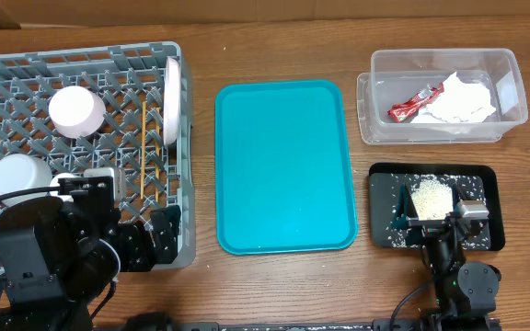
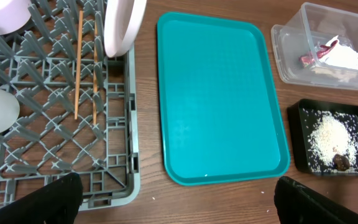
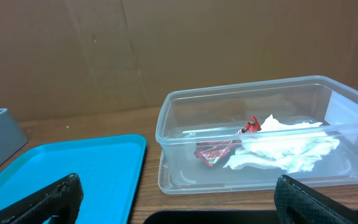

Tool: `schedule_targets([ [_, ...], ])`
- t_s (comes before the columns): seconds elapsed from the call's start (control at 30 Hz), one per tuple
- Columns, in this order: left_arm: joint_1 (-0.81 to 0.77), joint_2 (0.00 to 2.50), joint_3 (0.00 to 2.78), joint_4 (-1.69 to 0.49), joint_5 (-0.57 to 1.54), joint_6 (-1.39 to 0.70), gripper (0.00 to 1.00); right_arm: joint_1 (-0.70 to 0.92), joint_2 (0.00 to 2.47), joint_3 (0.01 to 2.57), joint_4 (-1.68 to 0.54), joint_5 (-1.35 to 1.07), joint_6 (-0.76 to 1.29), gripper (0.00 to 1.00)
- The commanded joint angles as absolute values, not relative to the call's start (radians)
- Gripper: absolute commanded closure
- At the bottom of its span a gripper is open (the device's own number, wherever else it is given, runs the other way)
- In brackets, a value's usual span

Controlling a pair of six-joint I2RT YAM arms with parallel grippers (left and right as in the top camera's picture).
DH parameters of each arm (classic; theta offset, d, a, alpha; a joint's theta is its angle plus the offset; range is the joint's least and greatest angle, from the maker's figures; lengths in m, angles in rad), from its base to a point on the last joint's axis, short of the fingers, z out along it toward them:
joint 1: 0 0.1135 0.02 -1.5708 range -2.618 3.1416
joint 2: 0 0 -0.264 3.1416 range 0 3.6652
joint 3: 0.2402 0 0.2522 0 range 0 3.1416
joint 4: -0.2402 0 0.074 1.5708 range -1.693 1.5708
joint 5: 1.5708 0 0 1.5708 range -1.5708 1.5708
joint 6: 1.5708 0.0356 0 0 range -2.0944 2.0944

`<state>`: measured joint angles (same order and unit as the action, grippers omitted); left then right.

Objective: Sort waste into correct bins and load items into the dishwasher

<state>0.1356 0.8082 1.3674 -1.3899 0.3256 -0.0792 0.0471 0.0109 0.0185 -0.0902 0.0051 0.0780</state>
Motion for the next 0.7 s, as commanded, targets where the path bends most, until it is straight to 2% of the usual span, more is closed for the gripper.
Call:
schedule_targets([
  [0.0, 0.137, 0.805, 1.369, -1.387, 0.322, -0.093, 0.00, 0.044, 0.003, 0.008, -0.084, 0.014, 0.074, 0.00],
  [0.23, 0.137, 0.805, 1.369, -1.409, 0.260, -0.082, 0.00, 0.044, 0.003, 0.008, -0.084, 0.014, 0.074, 0.00],
  [0.43, 0.136, 0.786, 1.300, -1.310, 0.259, -0.082, 0.00, 0.044, 0.003, 0.008, -0.084, 0.014, 0.074, 0.00],
  [0.53, 0.127, 0.711, 1.146, -1.178, 0.257, -0.081, 0.00, 0.044, 0.003, 0.008, -0.084, 0.014, 0.074, 0.00],
  [0.67, 0.082, 0.546, 0.811, -0.817, 0.251, -0.052, 0.00, 0.044, 0.003, 0.008, -0.084, 0.014, 0.074, 0.00],
])
